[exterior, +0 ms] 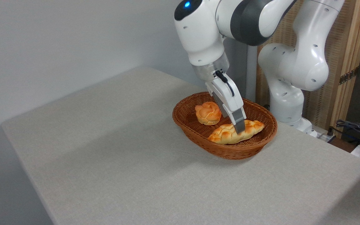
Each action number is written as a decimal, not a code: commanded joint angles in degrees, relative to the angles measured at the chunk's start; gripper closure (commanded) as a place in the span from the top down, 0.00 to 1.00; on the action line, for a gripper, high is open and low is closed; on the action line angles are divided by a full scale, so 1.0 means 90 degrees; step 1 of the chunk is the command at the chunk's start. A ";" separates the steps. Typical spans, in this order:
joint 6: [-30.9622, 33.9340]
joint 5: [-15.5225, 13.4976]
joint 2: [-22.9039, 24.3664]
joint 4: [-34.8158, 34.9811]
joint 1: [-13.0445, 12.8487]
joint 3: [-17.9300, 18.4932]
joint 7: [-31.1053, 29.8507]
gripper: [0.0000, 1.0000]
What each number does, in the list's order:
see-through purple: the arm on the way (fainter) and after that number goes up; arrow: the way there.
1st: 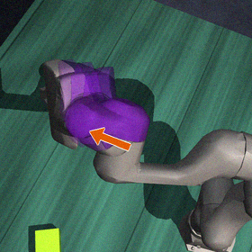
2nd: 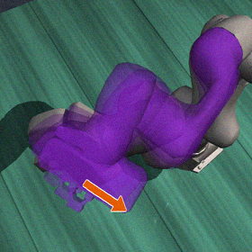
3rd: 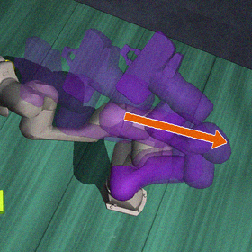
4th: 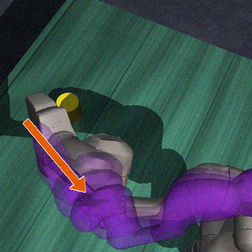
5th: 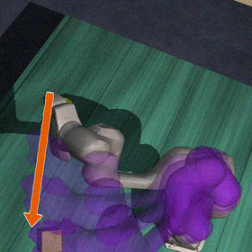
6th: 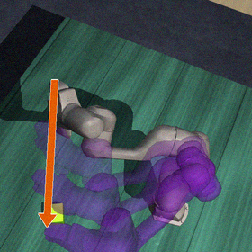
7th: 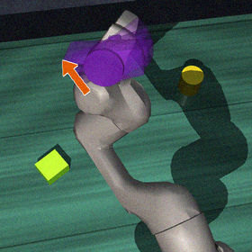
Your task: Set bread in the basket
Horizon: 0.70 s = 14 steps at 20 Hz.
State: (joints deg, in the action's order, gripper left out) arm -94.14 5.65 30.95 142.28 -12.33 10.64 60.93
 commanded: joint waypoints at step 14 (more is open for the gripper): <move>0.0899 -0.1057 -0.3077 -0.5553 0.0022 0.0057 -0.1331 1.00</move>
State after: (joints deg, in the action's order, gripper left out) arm -88.85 -2.18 10.96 103.87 -12.22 10.66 50.29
